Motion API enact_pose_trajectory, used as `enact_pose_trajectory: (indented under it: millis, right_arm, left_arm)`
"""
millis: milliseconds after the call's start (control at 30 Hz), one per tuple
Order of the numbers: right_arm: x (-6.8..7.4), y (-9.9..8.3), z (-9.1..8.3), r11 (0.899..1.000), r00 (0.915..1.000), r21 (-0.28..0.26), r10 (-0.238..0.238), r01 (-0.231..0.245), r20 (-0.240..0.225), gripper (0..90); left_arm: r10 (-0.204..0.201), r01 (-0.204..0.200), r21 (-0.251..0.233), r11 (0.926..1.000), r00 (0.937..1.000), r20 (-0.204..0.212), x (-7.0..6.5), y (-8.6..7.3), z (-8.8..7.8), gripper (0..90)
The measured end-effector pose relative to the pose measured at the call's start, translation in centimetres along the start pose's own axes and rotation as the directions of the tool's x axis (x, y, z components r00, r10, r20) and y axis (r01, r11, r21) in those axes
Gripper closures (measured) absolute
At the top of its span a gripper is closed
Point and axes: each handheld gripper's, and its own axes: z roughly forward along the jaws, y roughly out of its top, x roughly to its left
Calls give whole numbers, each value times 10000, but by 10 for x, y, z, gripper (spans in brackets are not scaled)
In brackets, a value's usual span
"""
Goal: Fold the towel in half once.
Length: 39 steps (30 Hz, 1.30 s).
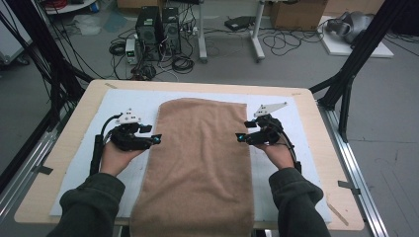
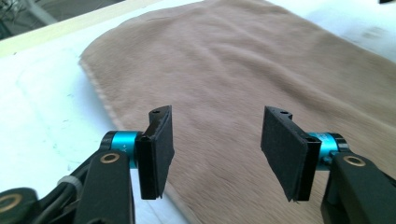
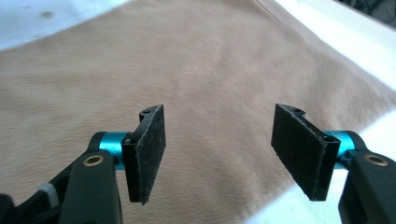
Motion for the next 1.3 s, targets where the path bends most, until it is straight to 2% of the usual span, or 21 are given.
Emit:
enact_pose_trajectory:
  millis: [33,133,233,333,467,533,567,667,733,800,867,967,1067,1133,1233,1267,1300]
  right_arm:
    - [-2,-1,4,9999,10000,116,-4,4,48,346]
    - [-8,-6,18,9993,9998,362,64,-71,191,365]
    - [-13,-9,30,9982,9991,606,-9,-17,424,402]
    - [-21,-15,40,9962,9968,837,192,-256,771,421]
    - [-29,-23,48,9926,9945,1080,462,-563,936,446]
    - [-32,-25,51,9907,9941,1175,585,-691,915,484]
    - [-32,-27,54,9890,9939,1274,640,-752,898,499]
    - [-35,-28,53,9901,9931,1117,751,-850,896,619]
    - [-36,-29,53,9902,9944,1083,807,-878,685,738]
    - [-37,-29,54,9904,9957,1051,866,-896,330,813]
    - [-37,-28,53,9896,9952,1052,967,-980,181,826]
    - [-38,-25,44,9924,9938,535,1109,-1110,49,833]
    - [-34,-16,30,9967,9967,132,808,-807,-73,835]
    - [-32,-13,21,9978,9977,-57,660,-661,-177,835]
    - [-27,-12,7,9977,9965,-172,653,-662,-514,834]
    - [-25,-11,3,9979,9965,-117,630,-638,-554,834]
    - [-20,-11,-3,9989,9970,-120,446,-454,-629,834]
  left_arm:
    - [-27,29,100,9999,9998,-180,4,-2,6,465]
    - [-164,180,509,9985,9993,-330,14,-9,24,490]
    - [-300,340,671,9972,9978,-597,22,-14,38,516]
    - [-572,646,835,9944,9945,-877,30,-20,49,532]
    - [-831,958,1203,9881,9908,-1066,36,-27,62,555]
    - [-768,908,1162,9891,9898,-1198,35,-29,65,573]
    - [-728,872,1163,9894,9898,-1224,35,-28,65,606]
    - [-721,835,1084,9906,9918,-1051,33,-28,67,745]
    - [-565,676,1119,9914,9934,-994,31,-26,68,841]
    - [-627,748,1186,9901,9927,-1027,31,-25,68,853]
    - [-633,754,1150,9905,9924,-1053,33,-25,65,856]
    - [-715,801,868,9930,9927,-971,36,-22,57,856]
    - [-865,892,304,9955,9929,-821,38,-17,42,856]
    - [-906,918,148,9957,9937,-665,37,-15,34,856]
    - [-724,723,-32,9974,9968,-332,31,-12,18,856]
    - [-551,550,-48,9985,9984,-161,28,-11,12,856]
    - [-405,404,-39,9992,9991,-101,24,-12,8,856]
